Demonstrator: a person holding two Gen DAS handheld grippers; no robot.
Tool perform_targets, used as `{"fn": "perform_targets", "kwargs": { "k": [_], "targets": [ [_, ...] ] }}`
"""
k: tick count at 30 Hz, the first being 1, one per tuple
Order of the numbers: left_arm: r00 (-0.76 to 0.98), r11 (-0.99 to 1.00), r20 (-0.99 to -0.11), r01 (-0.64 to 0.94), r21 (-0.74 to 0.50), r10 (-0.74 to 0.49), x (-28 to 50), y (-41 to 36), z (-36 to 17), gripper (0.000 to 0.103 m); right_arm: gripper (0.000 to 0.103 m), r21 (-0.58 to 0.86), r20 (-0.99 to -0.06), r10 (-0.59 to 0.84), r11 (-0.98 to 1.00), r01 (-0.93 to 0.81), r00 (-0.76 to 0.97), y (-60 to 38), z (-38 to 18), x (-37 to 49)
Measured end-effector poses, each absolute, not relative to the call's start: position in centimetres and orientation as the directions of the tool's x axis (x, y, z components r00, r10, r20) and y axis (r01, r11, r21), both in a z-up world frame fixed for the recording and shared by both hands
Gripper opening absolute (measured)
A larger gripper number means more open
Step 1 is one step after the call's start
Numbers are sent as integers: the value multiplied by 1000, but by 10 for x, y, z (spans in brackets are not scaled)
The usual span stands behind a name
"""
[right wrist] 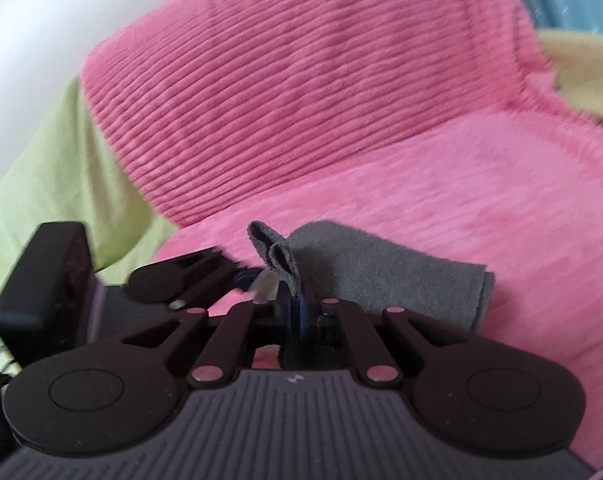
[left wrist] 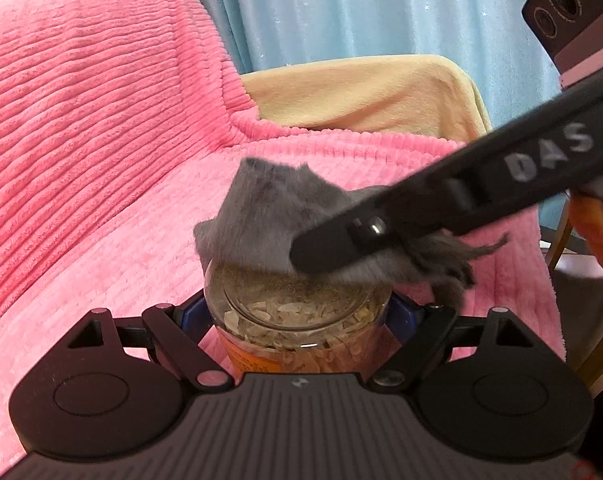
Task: Clean container
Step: 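Rub the grey cloth around the jar's rim with the right gripper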
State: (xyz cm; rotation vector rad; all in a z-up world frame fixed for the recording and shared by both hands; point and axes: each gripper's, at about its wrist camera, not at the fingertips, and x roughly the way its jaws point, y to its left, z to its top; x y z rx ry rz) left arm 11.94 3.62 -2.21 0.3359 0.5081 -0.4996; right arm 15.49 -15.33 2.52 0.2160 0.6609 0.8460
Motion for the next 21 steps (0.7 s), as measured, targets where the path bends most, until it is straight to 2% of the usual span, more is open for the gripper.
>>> {"fn": "perform_targets", "kwargs": {
  "k": [5,12,17,21],
  "targets": [
    [760,831,-541,525,184,-360,118,37,-21,85,2,482,-429,793,606,-633,432,-137,22,156],
    [759,837,-540,521,167,-364,123,40,-22,85,1,354,-413,691,722,-595,593,-126,23,164],
    [753,831,-544,530,169,-370,123,41,-22,85,1,293,-461,649,755,-586,606,-134,24,157],
    [751,831,-548,530,168,-368,123,41,-21,85,1,389,-503,705,701,-598,499,-144,26,153]
  ]
}}
